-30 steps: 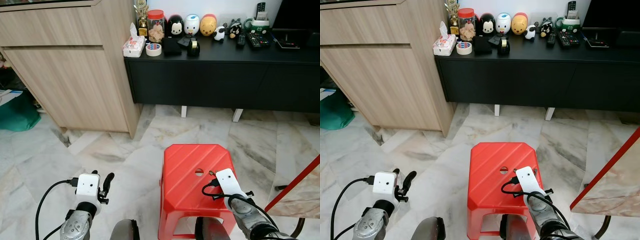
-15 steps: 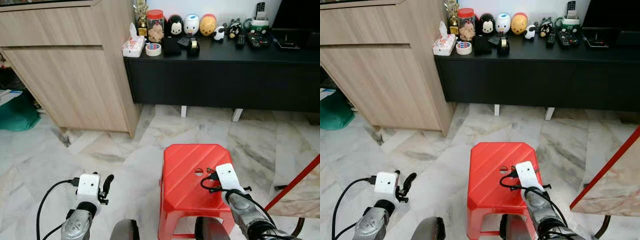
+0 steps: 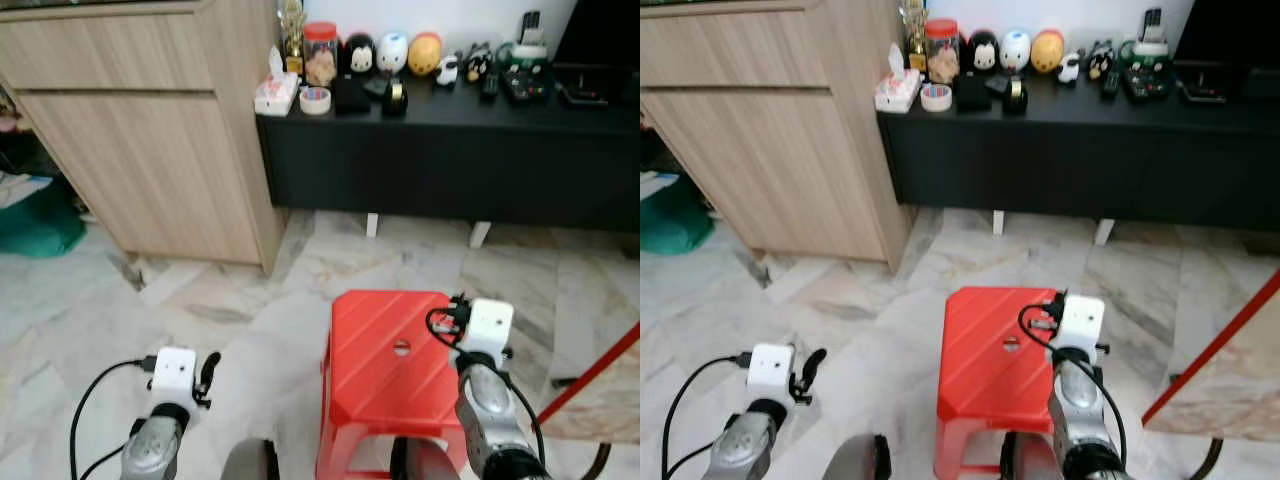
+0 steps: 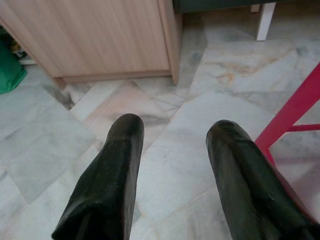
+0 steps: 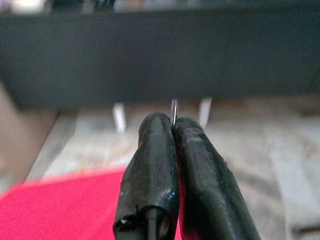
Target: Hang keys on a hook
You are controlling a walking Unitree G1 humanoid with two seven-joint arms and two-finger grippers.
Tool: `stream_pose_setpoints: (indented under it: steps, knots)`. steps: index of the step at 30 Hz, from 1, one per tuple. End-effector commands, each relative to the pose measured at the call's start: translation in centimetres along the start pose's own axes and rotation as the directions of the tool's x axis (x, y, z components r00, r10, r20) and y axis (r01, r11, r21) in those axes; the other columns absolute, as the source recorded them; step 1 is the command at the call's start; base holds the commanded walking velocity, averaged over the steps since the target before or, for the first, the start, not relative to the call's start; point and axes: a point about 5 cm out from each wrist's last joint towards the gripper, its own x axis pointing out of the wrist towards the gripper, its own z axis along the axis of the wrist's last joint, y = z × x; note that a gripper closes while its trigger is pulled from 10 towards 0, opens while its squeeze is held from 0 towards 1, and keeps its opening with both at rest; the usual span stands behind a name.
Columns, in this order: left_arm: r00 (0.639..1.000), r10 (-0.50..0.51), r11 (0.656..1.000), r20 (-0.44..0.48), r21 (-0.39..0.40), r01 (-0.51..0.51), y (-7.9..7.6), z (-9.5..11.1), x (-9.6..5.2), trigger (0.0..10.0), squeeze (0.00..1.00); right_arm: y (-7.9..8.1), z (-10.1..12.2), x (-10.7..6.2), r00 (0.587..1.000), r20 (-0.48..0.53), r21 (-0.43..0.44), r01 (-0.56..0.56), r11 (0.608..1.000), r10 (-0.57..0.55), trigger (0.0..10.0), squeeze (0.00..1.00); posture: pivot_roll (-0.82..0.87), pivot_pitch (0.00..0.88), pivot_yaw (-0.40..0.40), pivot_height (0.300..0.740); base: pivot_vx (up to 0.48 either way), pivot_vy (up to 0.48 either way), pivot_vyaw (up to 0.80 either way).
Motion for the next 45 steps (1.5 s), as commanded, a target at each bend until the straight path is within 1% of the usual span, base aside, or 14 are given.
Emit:
stream_pose_setpoints:
  steps: [1,3,8,9,13,18,27,32,34,36,39,42,44,45]
  knots:
    - [0.999,0.033,0.999,-0.016,-0.004,-0.033,0.7,-0.4,-0.1,10.0,0.00,-0.1,0.7,0.1,0.999,0.035,0.011,0.022,1.000,-0.022,10.0,0.00,0.04,0.000,0.000,0.617,0.000,0.000,0.00]
    - [0.999,0.036,0.999,-0.019,-0.003,-0.036,0.8,-0.5,-0.1,10.0,0.00,-0.1,0.7,0.1,0.999,0.036,0.009,0.025,1.000,-0.025,10.0,0.00,0.04,0.000,0.000,0.617,0.000,0.000,0.00]
    - [0.991,0.073,0.997,-0.111,-0.011,-0.075,1.3,-2.7,-0.9,10.0,0.00,0.2,1.0,0.0,0.998,0.058,0.016,-0.030,0.999,0.029,10.0,0.00,0.04,0.000,-0.011,0.622,0.000,0.000,0.00]
    - [0.987,0.084,0.996,-0.136,-0.017,-0.087,1.4,-3.4,-1.2,10.0,0.00,0.2,0.7,-0.1,0.999,0.040,-0.003,-0.029,1.000,0.029,10.0,0.00,0.04,0.000,-0.013,0.632,0.000,0.000,0.00]
    - [0.983,0.088,0.996,-0.164,-0.017,-0.092,1.3,-4.1,-1.6,10.0,0.00,0.2,0.4,-0.2,0.999,0.015,-0.003,-0.047,0.999,0.047,10.0,0.00,0.03,0.000,-0.017,0.647,0.000,0.000,0.00]
    - [0.972,0.096,0.995,-0.216,-0.019,-0.102,1.2,-5.4,-2.2,10.0,0.00,0.5,-0.9,-0.7,0.995,-0.055,-0.009,-0.086,0.996,0.085,10.0,0.00,0.03,0.000,-0.022,0.682,0.000,0.000,0.00]
    - [0.948,0.123,0.990,-0.293,-0.026,-0.136,1.6,-6.6,-2.8,10.0,0.00,0.2,-2.7,-1.5,0.983,-0.148,-0.021,-0.111,0.994,0.107,10.0,0.00,0.03,0.000,-0.030,0.737,0.000,0.000,0.00]
    - [0.937,0.134,0.988,-0.323,-0.030,-0.151,1.8,-7.1,-3.0,10.0,0.00,-0.1,-3.1,-1.7,0.981,-0.165,-0.018,-0.106,0.994,0.101,10.0,0.00,0.03,0.000,-0.037,0.740,0.000,0.000,0.00]
    - [0.930,0.132,0.988,-0.343,-0.028,-0.151,1.7,-7.4,-3.3,10.0,0.00,-0.2,-3.8,-2.0,0.973,-0.205,-0.014,-0.112,0.994,0.107,10.0,0.00,0.03,0.000,-0.040,0.740,0.000,0.000,0.00]
    - [0.914,0.139,0.987,-0.381,-0.026,-0.161,1.5,-8.1,-3.7,10.0,0.00,-0.5,-5.4,-2.9,0.953,-0.284,-0.027,-0.116,0.993,0.104,10.0,0.00,0.02,0.000,-0.039,0.740,0.000,0.000,0.00]
    - [0.906,0.135,0.987,-0.402,-0.026,-0.159,1.2,-8.4,-3.8,10.0,0.00,-0.9,-6.2,-3.5,0.942,-0.322,-0.013,-0.099,0.995,0.090,10.0,0.00,0.03,0.000,-0.038,0.740,0.000,0.000,0.00]
    - [0.890,0.125,0.989,-0.439,-0.021,-0.150,0.8,-9.0,-4.3,10.0,0.00,-1.3,-7.5,-4.4,0.917,-0.392,-0.006,-0.088,0.996,0.079,10.0,0.00,0.03,0.000,-0.034,0.740,0.000,0.000,0.00]
    - [0.883,0.123,0.989,-0.454,-0.018,-0.147,0.6,-9.3,-4.5,10.0,0.00,-1.4,-8.2,-5.0,0.899,-0.431,-0.020,-0.096,0.995,0.078,10.0,0.00,0.02,0.000,-0.027,0.740,0.000,0.000,0.00]
    - [0.877,0.122,0.989,-0.465,-0.019,-0.147,0.5,-9.4,-4.6,10.0,0.00,-1.4,-8.7,-5.4,0.882,-0.465,-0.049,-0.109,0.993,0.075,10.0,0.00,0.02,0.000,-0.024,0.740,0.000,0.000,0.00]
